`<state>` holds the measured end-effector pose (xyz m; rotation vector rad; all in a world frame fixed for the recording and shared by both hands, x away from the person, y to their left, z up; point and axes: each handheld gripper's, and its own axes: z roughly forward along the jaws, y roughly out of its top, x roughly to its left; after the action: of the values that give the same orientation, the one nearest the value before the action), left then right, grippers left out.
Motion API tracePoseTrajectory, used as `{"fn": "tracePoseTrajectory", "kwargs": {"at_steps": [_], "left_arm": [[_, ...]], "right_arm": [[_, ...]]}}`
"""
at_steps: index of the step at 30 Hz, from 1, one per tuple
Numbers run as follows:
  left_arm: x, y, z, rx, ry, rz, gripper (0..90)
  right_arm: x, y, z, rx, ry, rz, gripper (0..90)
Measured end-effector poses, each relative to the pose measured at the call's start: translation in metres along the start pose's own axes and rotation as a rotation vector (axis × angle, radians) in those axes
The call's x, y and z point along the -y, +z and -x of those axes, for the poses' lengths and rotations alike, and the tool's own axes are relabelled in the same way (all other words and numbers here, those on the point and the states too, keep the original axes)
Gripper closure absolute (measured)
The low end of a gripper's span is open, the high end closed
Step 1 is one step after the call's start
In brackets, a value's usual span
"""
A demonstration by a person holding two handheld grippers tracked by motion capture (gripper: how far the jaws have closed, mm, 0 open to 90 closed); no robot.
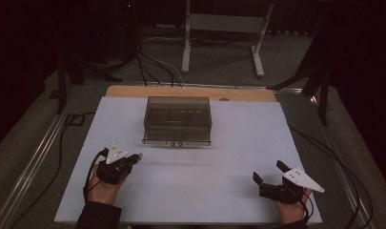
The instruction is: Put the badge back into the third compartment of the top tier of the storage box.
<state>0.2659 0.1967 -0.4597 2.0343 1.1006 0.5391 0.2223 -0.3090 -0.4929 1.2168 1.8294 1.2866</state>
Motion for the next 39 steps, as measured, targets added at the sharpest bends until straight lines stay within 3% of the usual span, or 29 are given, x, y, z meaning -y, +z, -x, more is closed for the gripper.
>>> {"fn": "tracePoseTrajectory", "kwargs": {"at_steps": [39], "left_arm": [[-0.024, 0.008, 0.009, 0.040, 0.017, 0.031, 89.4]], "right_arm": [[0.000, 0.000, 0.000, -0.005, -0.002, 0.001, 0.2]]}}
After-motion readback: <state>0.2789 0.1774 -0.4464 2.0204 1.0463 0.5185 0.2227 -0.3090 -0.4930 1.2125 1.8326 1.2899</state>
